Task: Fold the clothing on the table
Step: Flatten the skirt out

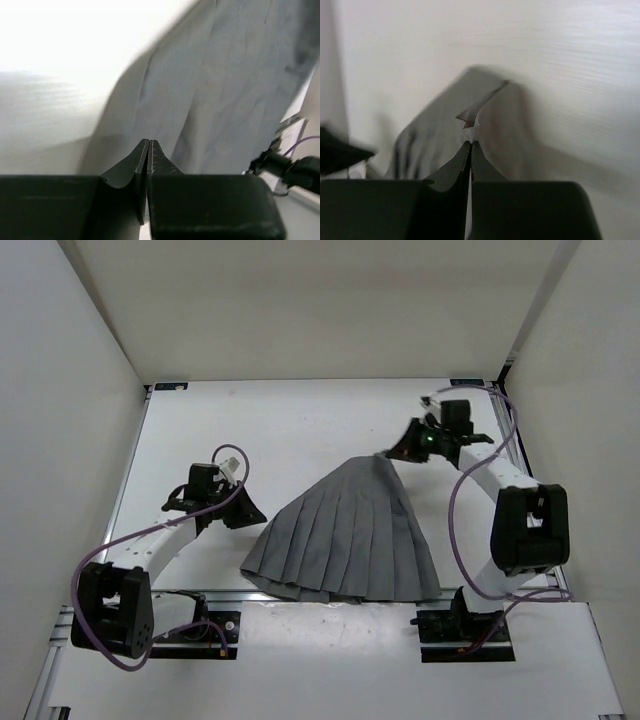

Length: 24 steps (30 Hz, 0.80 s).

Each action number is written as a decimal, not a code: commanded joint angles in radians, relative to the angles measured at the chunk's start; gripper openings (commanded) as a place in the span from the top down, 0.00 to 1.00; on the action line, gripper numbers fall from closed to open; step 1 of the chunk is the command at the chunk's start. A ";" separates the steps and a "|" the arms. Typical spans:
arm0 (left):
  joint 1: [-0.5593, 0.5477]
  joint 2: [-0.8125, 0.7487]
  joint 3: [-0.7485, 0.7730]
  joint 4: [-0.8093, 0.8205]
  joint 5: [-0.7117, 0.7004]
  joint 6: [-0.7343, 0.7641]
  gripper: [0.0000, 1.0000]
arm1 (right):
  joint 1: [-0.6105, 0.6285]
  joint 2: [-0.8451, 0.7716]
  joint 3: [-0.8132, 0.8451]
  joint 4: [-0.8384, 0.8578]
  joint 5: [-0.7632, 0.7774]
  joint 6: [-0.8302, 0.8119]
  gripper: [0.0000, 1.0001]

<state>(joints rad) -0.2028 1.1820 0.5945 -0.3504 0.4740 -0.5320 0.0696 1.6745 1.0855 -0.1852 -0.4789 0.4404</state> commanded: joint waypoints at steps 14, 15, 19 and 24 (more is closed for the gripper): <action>0.065 0.045 0.017 0.064 0.045 -0.026 0.87 | 0.361 -0.478 -0.263 -0.826 -0.041 -0.371 1.00; 0.065 0.050 0.022 0.064 0.035 -0.023 0.87 | 0.363 -0.481 -0.286 -0.835 -0.065 -0.367 1.00; 0.077 0.068 0.073 0.047 0.043 -0.011 0.88 | 0.368 -0.412 -0.288 -0.887 0.133 -0.296 1.00; 0.065 0.080 0.102 0.050 0.046 -0.020 0.87 | 0.303 -0.386 -0.182 -0.803 0.083 -0.253 1.00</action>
<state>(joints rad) -0.1329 1.2705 0.6609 -0.3111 0.5014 -0.5545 0.4038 1.2812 0.7921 -1.0088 -0.4252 0.1440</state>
